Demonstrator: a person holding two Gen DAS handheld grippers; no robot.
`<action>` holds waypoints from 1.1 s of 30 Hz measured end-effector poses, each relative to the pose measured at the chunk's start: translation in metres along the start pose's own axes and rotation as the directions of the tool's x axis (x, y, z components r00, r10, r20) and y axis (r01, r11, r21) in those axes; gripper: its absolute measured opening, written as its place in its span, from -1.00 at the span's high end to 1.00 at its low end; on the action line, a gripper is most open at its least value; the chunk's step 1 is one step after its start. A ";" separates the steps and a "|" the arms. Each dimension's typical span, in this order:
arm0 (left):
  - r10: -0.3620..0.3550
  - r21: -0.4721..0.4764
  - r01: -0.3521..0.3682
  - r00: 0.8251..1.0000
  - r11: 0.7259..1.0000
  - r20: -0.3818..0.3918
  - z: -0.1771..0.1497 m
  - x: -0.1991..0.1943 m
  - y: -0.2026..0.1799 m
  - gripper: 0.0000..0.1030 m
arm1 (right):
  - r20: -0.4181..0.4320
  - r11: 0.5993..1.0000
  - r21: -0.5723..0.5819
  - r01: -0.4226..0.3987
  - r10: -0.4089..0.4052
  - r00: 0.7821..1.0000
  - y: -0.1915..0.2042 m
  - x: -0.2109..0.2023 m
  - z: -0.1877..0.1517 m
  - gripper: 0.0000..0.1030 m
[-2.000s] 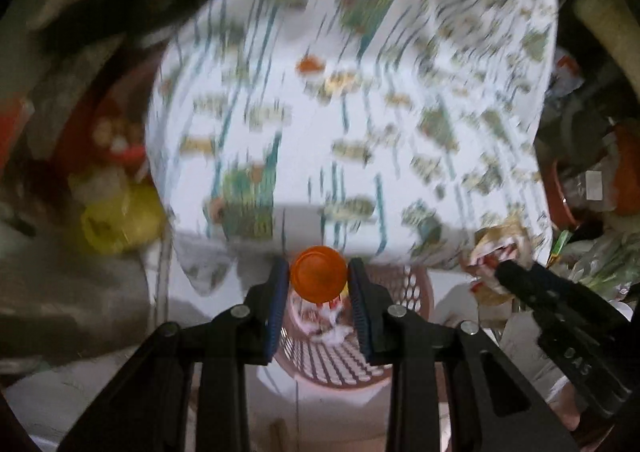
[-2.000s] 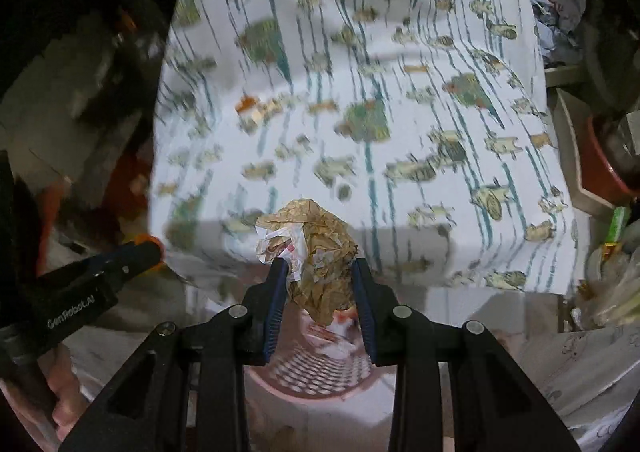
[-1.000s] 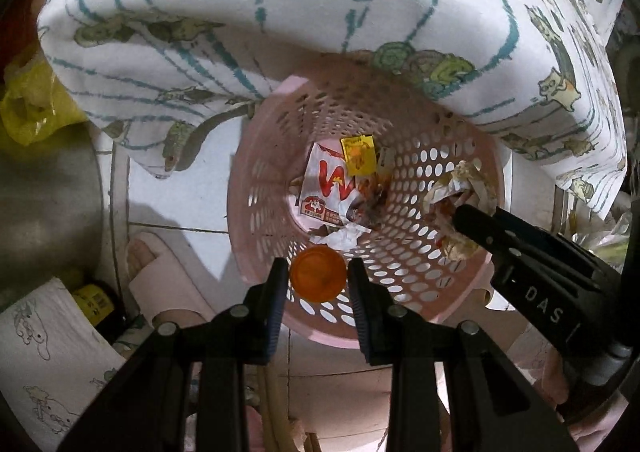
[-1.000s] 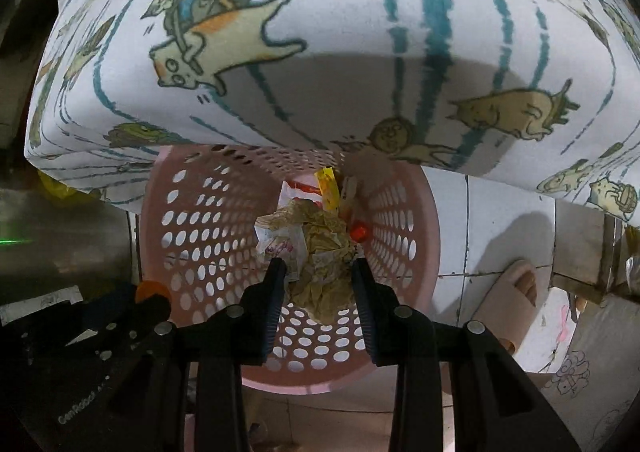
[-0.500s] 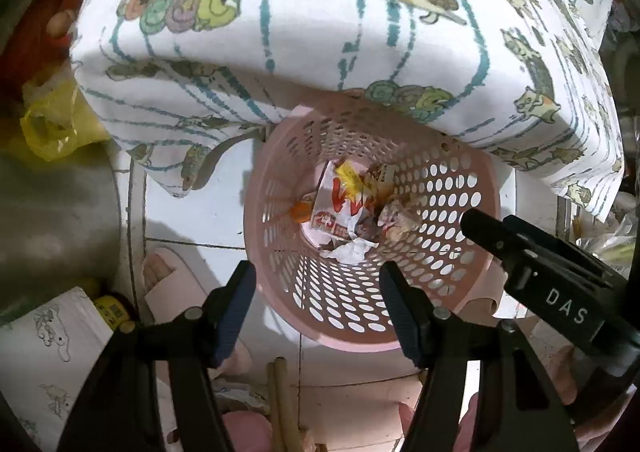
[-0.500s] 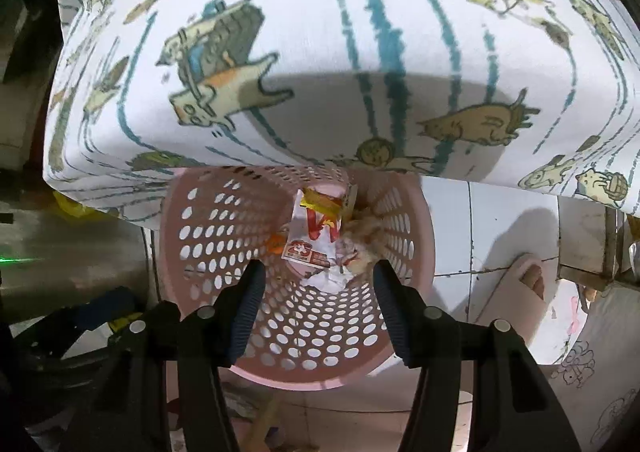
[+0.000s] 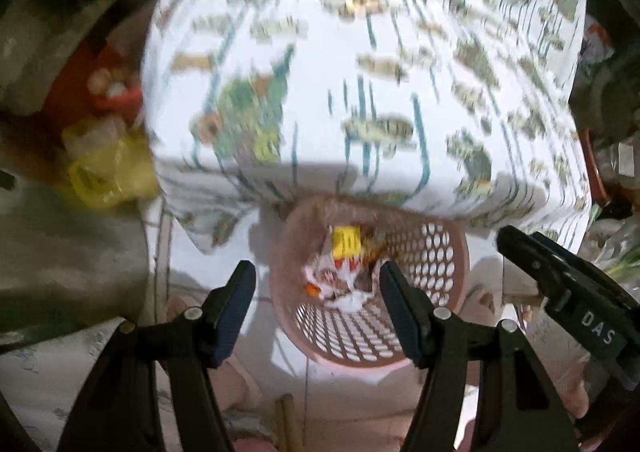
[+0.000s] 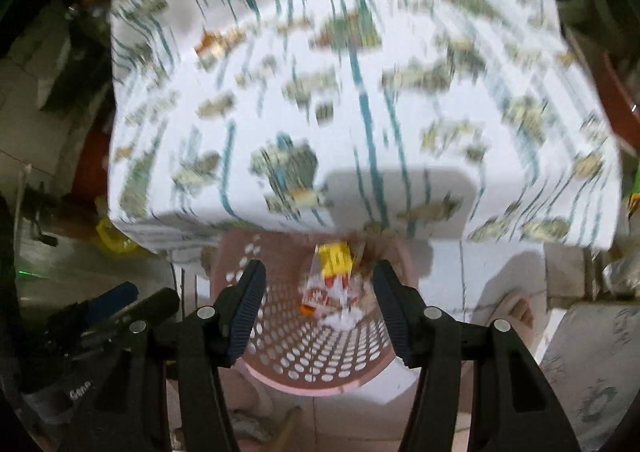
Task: Collect trash
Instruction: 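Move both open grippers back up over the stool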
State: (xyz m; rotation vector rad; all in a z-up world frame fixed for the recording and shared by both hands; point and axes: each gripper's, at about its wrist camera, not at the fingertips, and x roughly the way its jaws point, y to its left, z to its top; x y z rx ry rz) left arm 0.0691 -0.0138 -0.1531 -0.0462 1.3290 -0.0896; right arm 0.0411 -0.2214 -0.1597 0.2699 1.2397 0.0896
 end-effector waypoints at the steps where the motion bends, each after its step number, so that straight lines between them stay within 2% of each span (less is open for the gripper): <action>1: 0.012 0.003 -0.012 1.000 1.000 0.027 0.002 -0.007 -0.001 -0.21 | 0.019 1.000 -0.006 0.005 -0.005 1.000 0.001 -0.006 0.002 -0.13; 4: 0.029 0.002 -0.029 0.996 1.000 0.090 0.005 -0.023 -0.001 -0.37 | 0.082 0.999 -0.032 0.026 -0.023 0.996 0.007 -0.025 0.006 -0.13; 7: 0.021 -0.001 -0.021 0.992 1.000 0.126 0.007 -0.036 0.002 -0.39 | 0.117 0.998 -0.049 0.037 -0.031 0.993 0.008 -0.036 0.010 -0.13; 11: 0.025 -0.010 -0.024 0.988 1.000 0.153 0.007 -0.045 0.004 -0.53 | 0.124 0.999 -0.042 0.027 -0.022 0.992 0.008 -0.042 0.012 -0.13; 13: 0.044 -0.014 -0.043 0.984 0.999 0.172 0.007 -0.051 0.006 -0.66 | 0.132 0.999 -0.036 0.027 -0.022 0.991 0.008 -0.043 0.012 -0.13; 15: 0.093 -0.026 -0.089 0.975 0.996 0.201 0.006 -0.058 0.006 -0.99 | 0.153 0.999 -0.029 0.038 -0.033 0.988 0.009 -0.047 0.012 -0.13; 18: 0.116 -0.029 -0.113 0.957 0.993 0.265 0.005 -0.074 0.008 -1.00 | 0.214 0.996 -0.035 0.085 -0.075 0.974 0.011 -0.058 0.012 -0.15; 21: 0.088 -0.031 -0.082 0.939 0.996 0.332 0.008 -0.099 0.013 -1.00 | 0.293 0.992 -0.045 0.118 -0.100 0.951 0.013 -0.073 0.014 -0.41; 25: 0.111 -0.027 -0.110 0.902 0.994 0.418 0.013 -0.129 0.017 -1.00 | 0.360 0.992 -0.039 0.117 -0.096 0.928 0.013 -0.092 0.021 -0.66; 27: 0.117 -0.036 -0.113 0.888 0.993 0.444 0.016 -0.138 0.019 -1.00 | 0.395 0.983 -0.019 0.181 -0.159 0.905 0.015 -0.100 0.025 -0.68; 28: 0.124 -0.043 -0.117 0.883 0.992 0.453 0.018 -0.142 0.022 -1.00 | 0.419 0.972 0.005 0.237 -0.217 0.882 0.014 -0.104 0.026 -0.68; 30: 0.114 -0.039 -0.109 0.879 0.993 0.463 0.023 -0.150 0.024 -1.00 | 0.447 0.967 0.017 0.254 -0.235 0.863 0.013 -0.109 0.028 -0.70; 33: 0.103 -0.044 -0.093 0.872 0.995 0.479 0.034 -0.160 0.028 -1.00 | 0.449 0.973 0.011 0.228 -0.209 0.869 0.010 -0.114 0.035 -0.71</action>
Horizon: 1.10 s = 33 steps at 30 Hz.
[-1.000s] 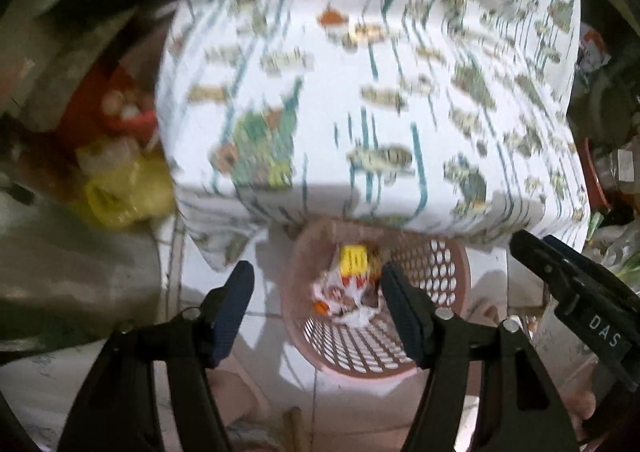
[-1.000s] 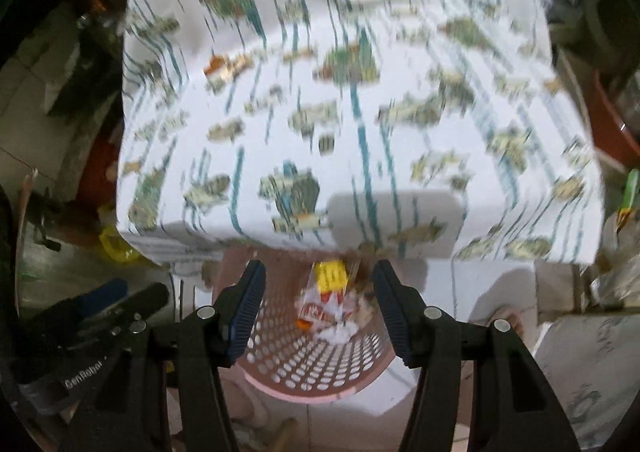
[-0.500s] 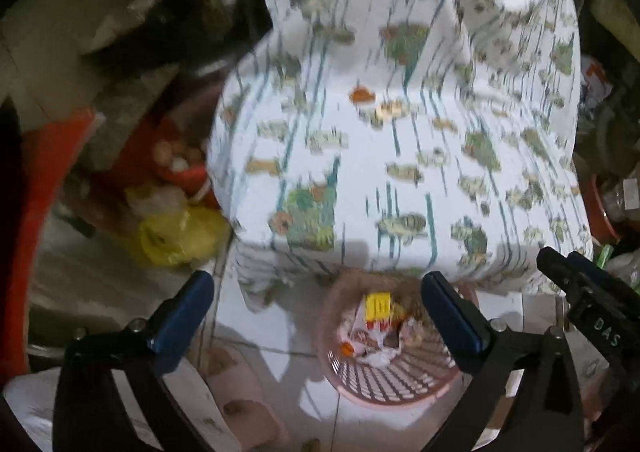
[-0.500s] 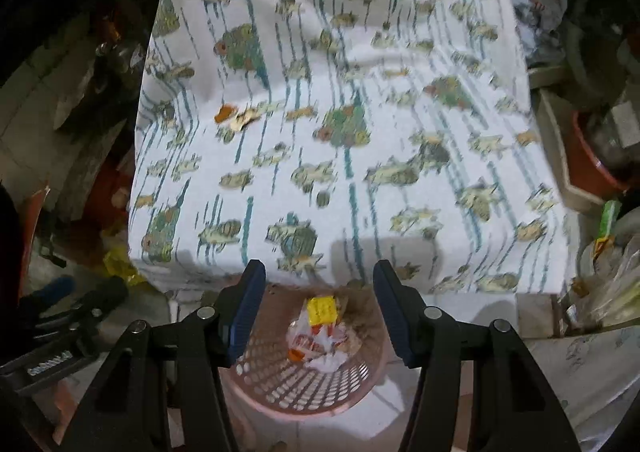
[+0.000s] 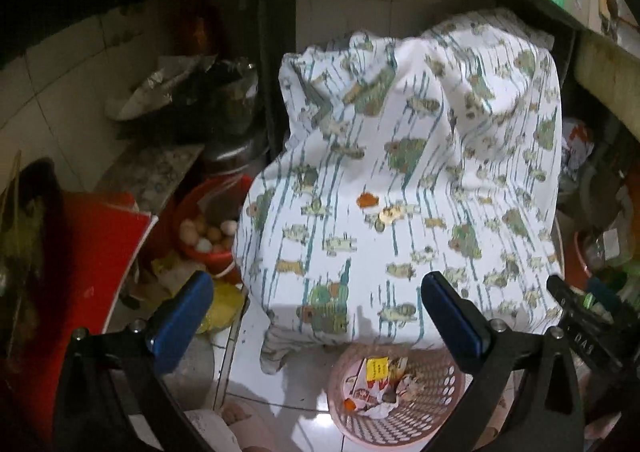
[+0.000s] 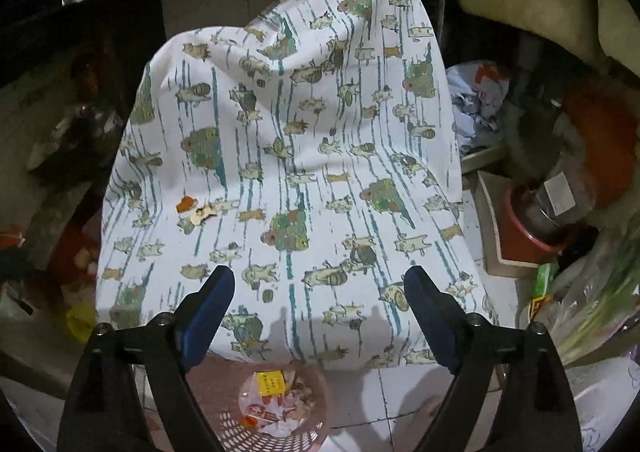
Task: Collect trash
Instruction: 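Move both open grippers back up over the stool, then reach the right gripper toward the small white scrap beside the orange bit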
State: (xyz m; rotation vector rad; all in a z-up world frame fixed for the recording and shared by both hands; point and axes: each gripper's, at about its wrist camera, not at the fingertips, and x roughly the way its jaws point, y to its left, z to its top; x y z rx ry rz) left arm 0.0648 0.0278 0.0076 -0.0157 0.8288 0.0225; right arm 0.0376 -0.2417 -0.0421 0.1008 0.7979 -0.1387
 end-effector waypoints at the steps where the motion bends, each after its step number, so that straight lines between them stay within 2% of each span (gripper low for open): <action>1: -0.003 0.000 0.003 1.000 1.000 0.006 0.004 -0.001 0.000 -1.00 | 0.001 1.000 -0.001 -0.007 0.007 1.000 0.000 0.000 0.003 -0.71; 6: 0.020 0.007 -0.020 0.999 1.000 0.033 0.035 0.003 0.005 -1.00 | 0.026 1.000 -0.026 0.000 0.001 1.000 0.005 -0.003 0.013 -0.71; 13: -0.005 -0.012 0.006 0.999 1.000 0.035 0.073 0.024 0.014 -1.00 | 0.000 0.998 -0.051 -0.027 0.027 1.000 0.011 0.005 0.012 -0.71; 16: -0.015 -0.018 0.015 1.000 1.000 0.016 0.079 0.042 0.020 -1.00 | -0.029 0.996 -0.076 -0.037 0.035 0.999 0.019 0.016 0.012 -0.71; 18: -0.027 -0.035 0.026 0.999 0.999 -0.024 0.079 0.058 0.026 -1.00 | -0.056 0.995 -0.091 -0.050 0.045 0.997 0.026 0.025 0.015 -0.71; 20: -0.055 -0.069 0.049 0.995 0.996 -0.082 0.079 0.079 0.032 -1.00 | -0.104 0.990 -0.103 -0.098 0.087 0.991 0.035 0.038 0.021 -0.71; 25: -0.075 -0.108 0.058 0.984 0.992 -0.164 0.086 0.118 0.041 -1.00 | -0.242 0.980 -0.075 -0.186 0.163 0.957 0.056 0.088 0.043 -0.71; 28: -0.049 -0.109 0.030 0.982 0.994 -0.184 0.092 0.135 0.045 -1.00 | -0.322 0.969 -0.040 -0.242 0.217 0.921 0.071 0.123 0.055 -0.71; 32: -0.020 -0.083 0.002 0.977 0.997 -0.214 0.096 0.156 0.045 -1.00 | -0.398 0.966 0.057 -0.252 0.254 0.882 0.091 0.172 0.064 -0.69; 33: -0.022 -0.073 0.006 0.974 0.997 -0.224 0.097 0.162 0.043 -1.00 | -0.416 0.964 0.092 -0.251 0.266 0.869 0.095 0.186 0.065 -0.63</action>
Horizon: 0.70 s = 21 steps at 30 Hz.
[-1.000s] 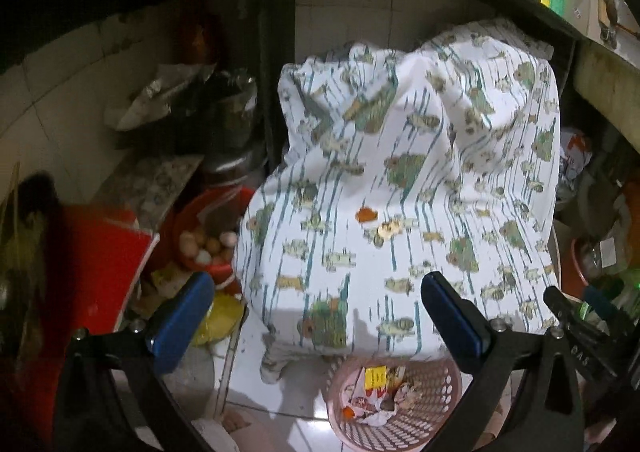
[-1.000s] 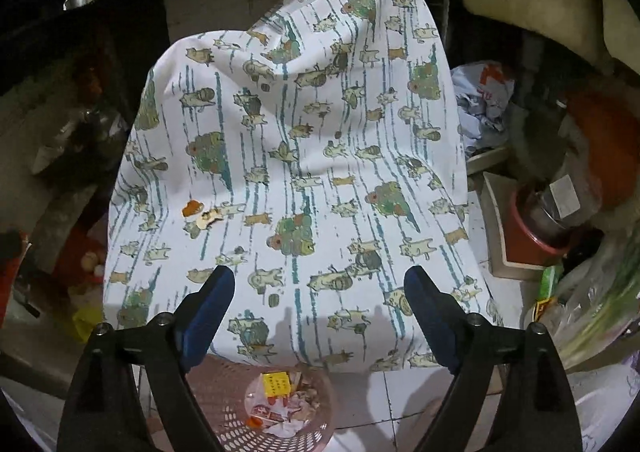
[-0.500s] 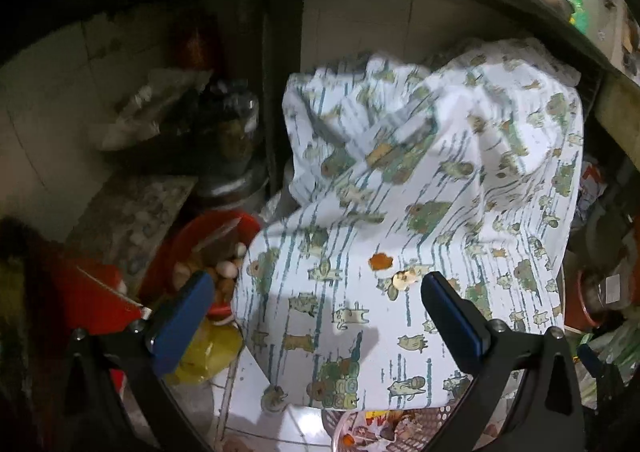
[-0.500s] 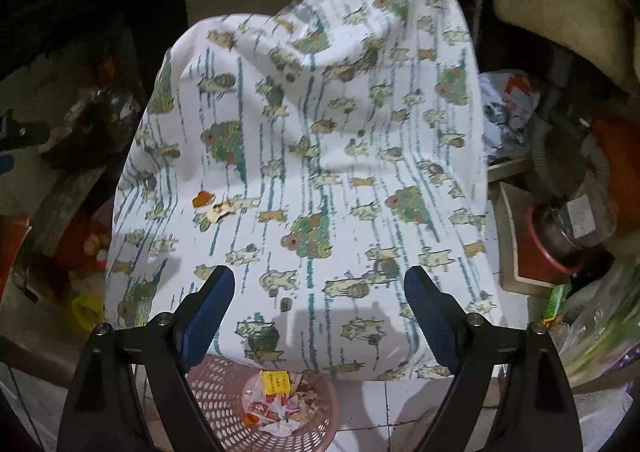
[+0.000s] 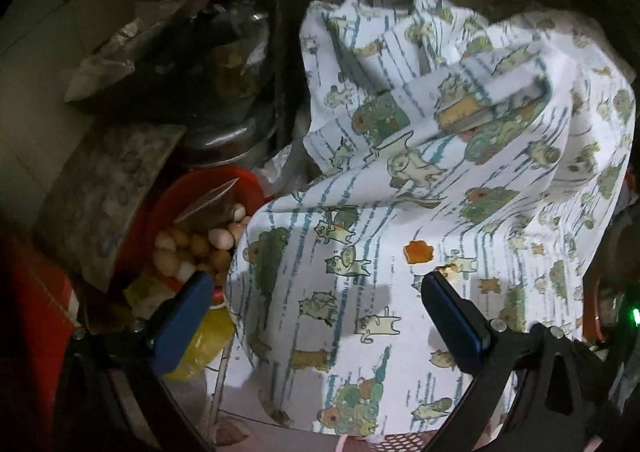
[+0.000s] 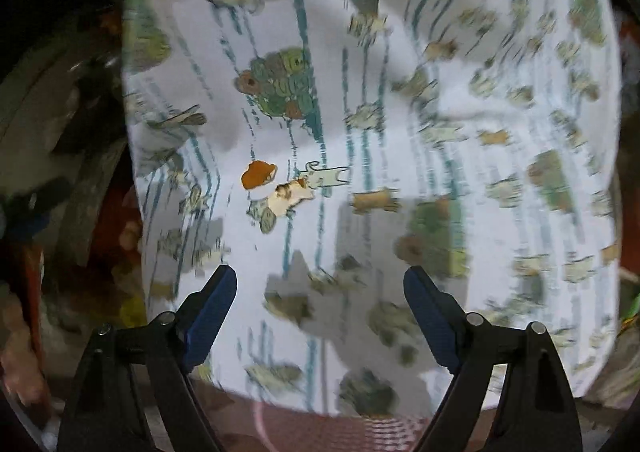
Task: Collect trash
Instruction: 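Reach the right gripper toward the small white scrap beside the orange bit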
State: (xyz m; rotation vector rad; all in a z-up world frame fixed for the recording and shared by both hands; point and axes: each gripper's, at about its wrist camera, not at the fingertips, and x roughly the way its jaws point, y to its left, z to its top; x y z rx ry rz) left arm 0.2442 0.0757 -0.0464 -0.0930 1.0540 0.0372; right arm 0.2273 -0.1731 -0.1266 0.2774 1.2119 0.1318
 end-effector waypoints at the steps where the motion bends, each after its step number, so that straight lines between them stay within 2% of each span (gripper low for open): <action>1: -0.001 0.005 0.001 1.000 1.000 -0.004 0.002 0.003 0.000 -1.00 | -0.025 0.999 0.040 -0.011 0.012 1.000 0.001 0.014 0.008 -0.56; 5: 0.007 -0.005 -0.007 1.000 1.000 -0.019 0.004 0.012 0.003 -1.00 | -0.076 0.992 0.123 -0.019 0.028 0.997 0.002 0.052 0.028 -0.34; 6: -0.001 -0.018 0.001 1.000 1.000 -0.027 0.005 0.014 0.005 -1.00 | -0.083 0.990 0.139 -0.018 0.030 0.996 0.002 0.060 0.033 -0.25; 8: -0.017 -0.044 0.016 0.999 0.999 -0.036 0.008 0.017 0.010 -1.00 | -0.075 0.988 0.155 -0.024 0.036 0.997 0.002 0.068 0.040 -0.20; 11: -0.035 -0.061 0.033 0.999 0.998 -0.035 0.010 0.017 0.013 -1.00 | -0.084 0.987 0.159 -0.031 0.045 0.995 0.003 0.079 0.046 0.01; 15: 0.051 0.003 -0.051 0.999 0.999 0.007 0.010 0.014 0.003 -1.00 | -0.094 0.986 0.159 -0.054 0.069 0.993 0.004 0.087 0.049 0.23; 17: 0.046 0.014 -0.046 0.999 0.999 0.003 0.009 0.015 0.001 -1.00 | -0.103 0.992 0.123 -0.034 0.046 0.994 0.006 0.092 0.051 0.42; 18: 0.037 0.013 -0.037 0.999 0.999 -0.003 0.009 0.015 0.000 -1.00 | -0.101 0.994 0.107 -0.029 0.040 0.994 0.009 0.093 0.052 0.63; 21: 0.045 0.024 -0.045 0.999 0.999 0.003 0.008 0.014 -0.002 -1.00 | -0.095 0.993 0.089 -0.071 0.079 0.992 0.009 0.090 0.051 0.79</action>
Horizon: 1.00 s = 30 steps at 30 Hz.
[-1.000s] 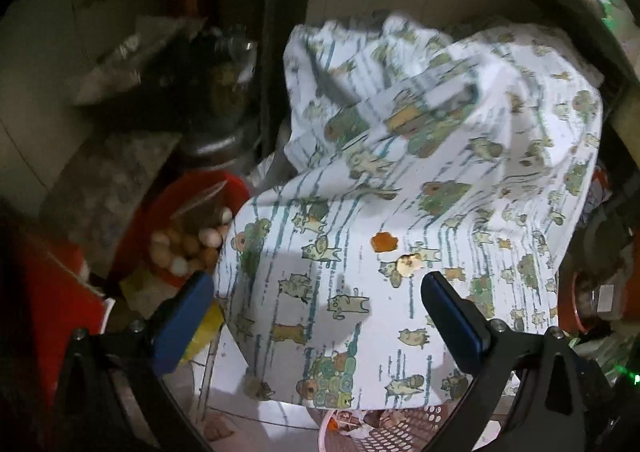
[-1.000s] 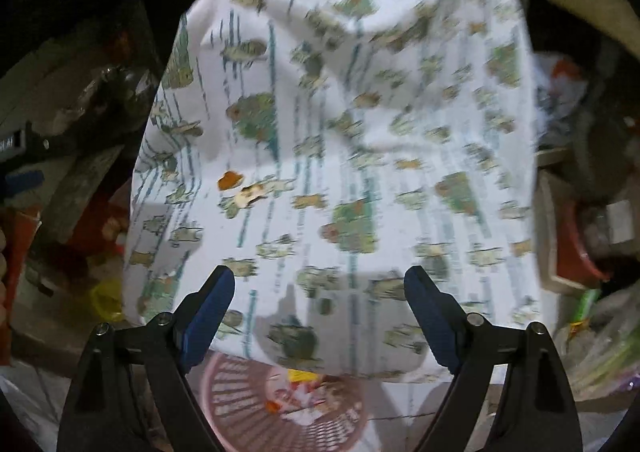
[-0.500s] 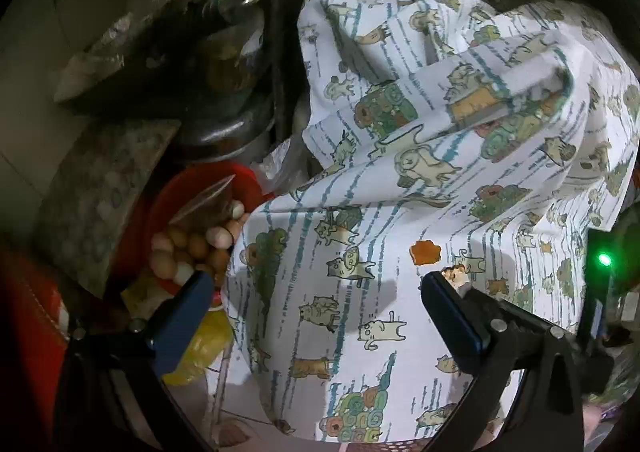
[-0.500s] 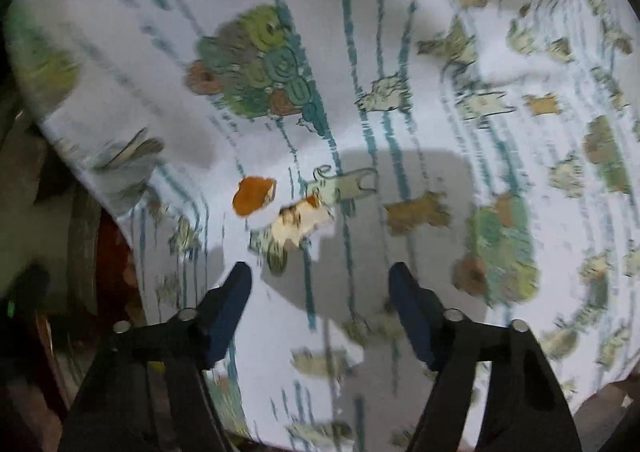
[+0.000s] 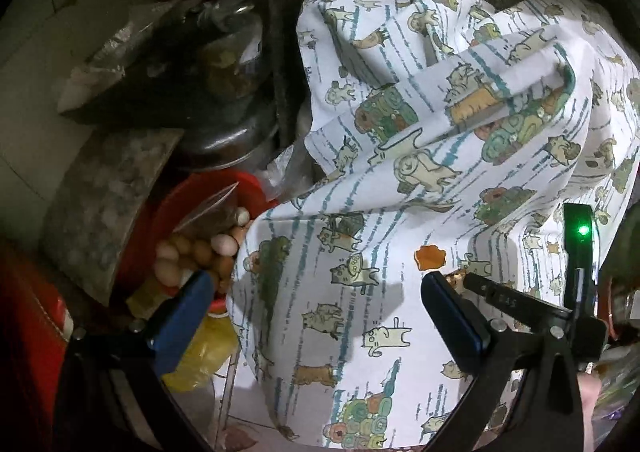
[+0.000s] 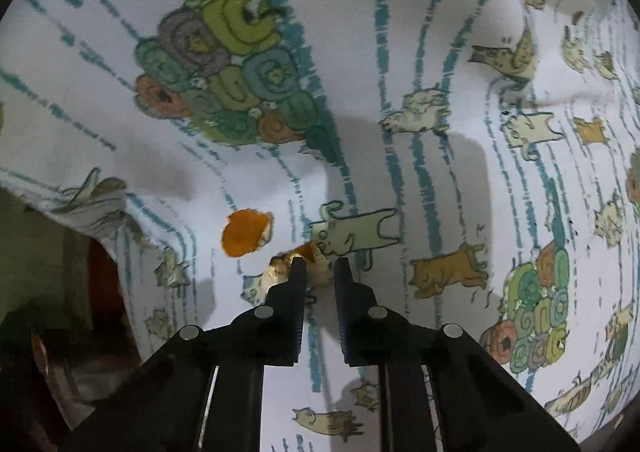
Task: Collect trash
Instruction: 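Reach the right gripper toward the small white scrap beside the orange bit, then grasp the white scrap with the right gripper while the left grasps the orange peel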
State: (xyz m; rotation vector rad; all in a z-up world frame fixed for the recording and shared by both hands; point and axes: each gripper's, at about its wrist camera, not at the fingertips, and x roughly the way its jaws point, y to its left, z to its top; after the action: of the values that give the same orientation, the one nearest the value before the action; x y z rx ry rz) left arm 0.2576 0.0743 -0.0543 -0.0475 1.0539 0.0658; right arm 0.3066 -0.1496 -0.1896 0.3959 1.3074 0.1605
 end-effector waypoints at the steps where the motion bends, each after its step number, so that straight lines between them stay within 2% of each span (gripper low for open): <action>1: 0.008 0.006 -0.008 1.000 1.000 0.003 0.000 0.000 -0.001 -1.00 | 0.007 1.000 -0.004 -0.015 0.015 1.000 -0.004 -0.005 0.000 0.84; 4: 0.014 0.003 -0.014 1.000 1.000 0.005 -0.002 -0.002 0.000 -1.00 | 0.015 0.999 -0.034 -0.038 0.038 0.999 -0.007 -0.017 -0.002 0.98; 10: -0.002 -0.026 0.003 1.000 1.000 0.014 0.000 -0.008 0.006 -1.00 | 0.003 0.993 -0.114 -0.006 0.006 1.000 -0.008 -0.030 -0.010 0.99; 12: -0.006 -0.035 0.006 1.000 0.999 0.012 0.000 -0.008 0.007 -1.00 | 0.011 0.993 -0.113 0.032 -0.031 0.999 -0.009 -0.030 -0.013 0.98; 14: -0.006 -0.039 0.006 1.000 0.999 0.009 0.000 -0.008 0.007 -1.00 | -0.004 0.996 -0.082 0.044 -0.044 0.999 -0.010 -0.026 -0.016 0.66; 15: -0.004 -0.038 0.005 1.000 0.999 0.008 -0.001 -0.007 0.007 -1.00 | -0.019 0.998 -0.055 0.035 -0.036 0.999 -0.009 -0.022 -0.015 0.02; 16: -0.003 -0.037 0.003 1.000 0.999 0.006 -0.001 -0.007 0.007 -1.00 | 0.007 0.999 -0.040 0.031 -0.031 1.000 -0.008 -0.021 -0.016 -0.42; 18: -0.001 -0.034 0.001 1.000 0.999 0.001 -0.001 -0.004 0.007 -1.00 | 0.055 0.996 -0.060 0.066 -0.063 0.996 0.000 -0.020 -0.018 -0.44; 19: 0.002 -0.034 -0.002 1.000 0.999 -0.001 -0.001 -0.004 0.007 -1.00 | 0.053 0.991 -0.096 0.098 -0.094 0.994 0.009 -0.014 -0.017 -0.44; 22: 0.007 -0.033 -0.007 1.000 0.999 -0.011 -0.002 -0.001 0.008 -1.00 | 0.028 0.980 -0.155 0.127 -0.124 0.992 0.029 0.000 -0.018 -0.44; 26: 0.009 -0.046 -0.010 1.000 0.999 -0.017 -0.001 0.002 0.011 -1.00 | 0.054 0.938 -0.237 0.252 -0.246 0.968 0.051 0.016 -0.018 -0.41; 28: 0.006 -0.053 -0.007 1.000 0.999 -0.023 0.000 0.003 0.012 -1.00 | 0.061 0.925 -0.227 0.304 -0.298 0.953 0.053 0.023 -0.019 -0.10; 29: 0.005 -0.053 -0.007 1.000 0.999 -0.026 0.000 0.004 0.012 -1.00 | 0.077 0.925 -0.227 0.304 -0.295 0.953 0.054 0.023 -0.020 -0.06; 30: 0.005 -0.050 -0.007 1.000 0.999 -0.029 0.000 0.005 0.012 -1.00 | 0.081 0.922 -0.238 0.305 -0.294 0.952 0.058 0.026 -0.021 0.23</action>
State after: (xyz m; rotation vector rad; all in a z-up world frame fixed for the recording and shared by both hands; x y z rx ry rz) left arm 0.2591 0.0860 -0.0586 -0.0913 1.0810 0.0972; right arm 0.2992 -0.0829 -0.1959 -0.0164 1.2704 0.0555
